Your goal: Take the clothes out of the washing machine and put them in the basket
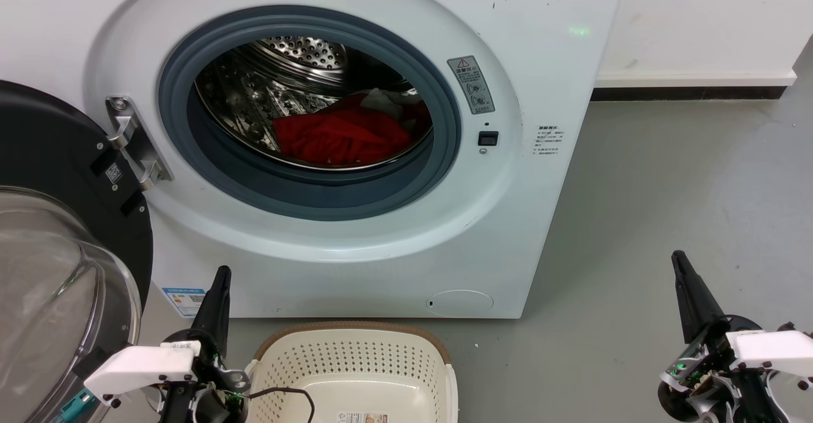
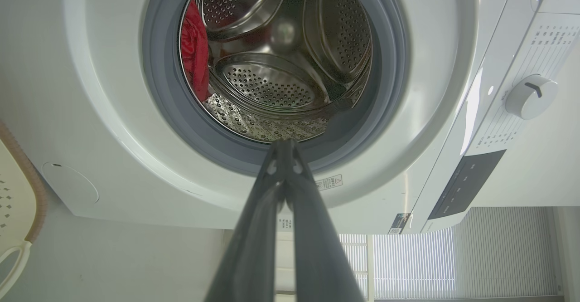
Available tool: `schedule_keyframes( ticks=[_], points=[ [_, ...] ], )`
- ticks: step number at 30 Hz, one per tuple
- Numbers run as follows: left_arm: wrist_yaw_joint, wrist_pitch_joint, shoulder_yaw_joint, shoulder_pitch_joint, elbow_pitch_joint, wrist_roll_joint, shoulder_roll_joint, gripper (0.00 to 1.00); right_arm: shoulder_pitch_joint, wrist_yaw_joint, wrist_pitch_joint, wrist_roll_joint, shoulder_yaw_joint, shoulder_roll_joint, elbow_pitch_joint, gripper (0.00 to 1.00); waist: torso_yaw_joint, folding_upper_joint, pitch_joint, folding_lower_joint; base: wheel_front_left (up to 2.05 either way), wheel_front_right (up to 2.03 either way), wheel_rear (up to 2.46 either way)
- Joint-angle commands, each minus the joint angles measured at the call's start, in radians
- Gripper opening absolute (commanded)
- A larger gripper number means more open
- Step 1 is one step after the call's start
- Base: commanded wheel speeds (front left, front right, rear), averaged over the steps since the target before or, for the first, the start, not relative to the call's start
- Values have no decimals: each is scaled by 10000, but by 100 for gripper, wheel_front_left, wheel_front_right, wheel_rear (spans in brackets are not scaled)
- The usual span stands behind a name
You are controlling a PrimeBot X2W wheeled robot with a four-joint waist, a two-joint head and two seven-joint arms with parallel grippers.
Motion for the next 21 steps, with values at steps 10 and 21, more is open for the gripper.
schedule_keyframes(
  ticks=[10, 21],
  points=[
    [-22, 38, 18, -55, -10, 1, -3, 0, -129, -3, 1, -46, 5, 32, 12, 0, 0, 0, 0, 0, 0, 0, 0],
    [-22, 38, 18, -55, -10, 1, -3, 0, -129, -3, 1, -46, 5, 32, 12, 0, 0, 0, 0, 0, 0, 0, 0]
  ],
)
